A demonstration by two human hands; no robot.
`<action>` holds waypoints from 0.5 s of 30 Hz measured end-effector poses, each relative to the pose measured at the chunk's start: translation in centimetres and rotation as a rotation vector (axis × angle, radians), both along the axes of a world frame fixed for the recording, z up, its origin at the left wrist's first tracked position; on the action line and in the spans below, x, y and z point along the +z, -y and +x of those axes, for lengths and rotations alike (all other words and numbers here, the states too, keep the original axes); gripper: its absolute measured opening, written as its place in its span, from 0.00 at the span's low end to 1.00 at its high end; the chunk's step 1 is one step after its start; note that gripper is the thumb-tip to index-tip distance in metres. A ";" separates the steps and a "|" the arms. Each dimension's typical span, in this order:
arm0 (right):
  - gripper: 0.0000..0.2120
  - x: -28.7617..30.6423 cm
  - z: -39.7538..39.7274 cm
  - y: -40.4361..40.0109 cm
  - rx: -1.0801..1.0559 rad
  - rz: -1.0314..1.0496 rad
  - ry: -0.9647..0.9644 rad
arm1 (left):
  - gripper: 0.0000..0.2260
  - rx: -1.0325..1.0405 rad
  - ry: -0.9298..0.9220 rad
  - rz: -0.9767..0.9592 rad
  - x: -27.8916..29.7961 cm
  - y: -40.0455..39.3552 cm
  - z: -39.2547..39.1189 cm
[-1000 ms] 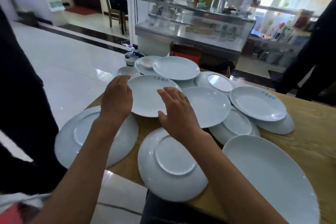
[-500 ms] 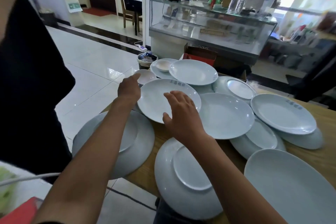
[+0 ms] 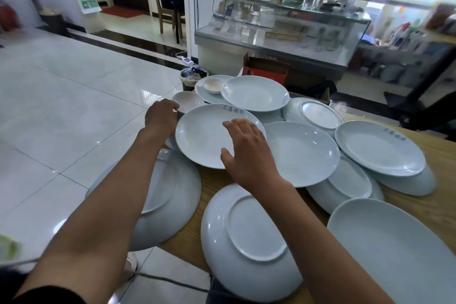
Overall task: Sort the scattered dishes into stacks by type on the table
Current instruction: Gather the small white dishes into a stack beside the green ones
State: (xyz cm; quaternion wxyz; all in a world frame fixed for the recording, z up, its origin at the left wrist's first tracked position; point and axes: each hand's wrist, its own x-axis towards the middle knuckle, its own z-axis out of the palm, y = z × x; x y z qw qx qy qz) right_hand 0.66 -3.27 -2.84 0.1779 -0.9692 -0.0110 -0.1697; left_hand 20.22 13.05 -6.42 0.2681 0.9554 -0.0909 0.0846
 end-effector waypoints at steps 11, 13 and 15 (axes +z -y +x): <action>0.26 0.5 -0.3 0.4 -0.002 0.033 0.011 | 0.09 0.089 0.213 0.161 1.7 -0.8 -2.1; 0.26 0.8 -0.4 0.5 0.002 0.044 0.026 | 0.09 0.103 0.269 0.126 2.8 -0.2 -3.2; 0.27 1.0 -0.7 0.8 -0.001 0.065 0.047 | 0.09 0.087 0.323 0.079 4.1 0.9 -4.7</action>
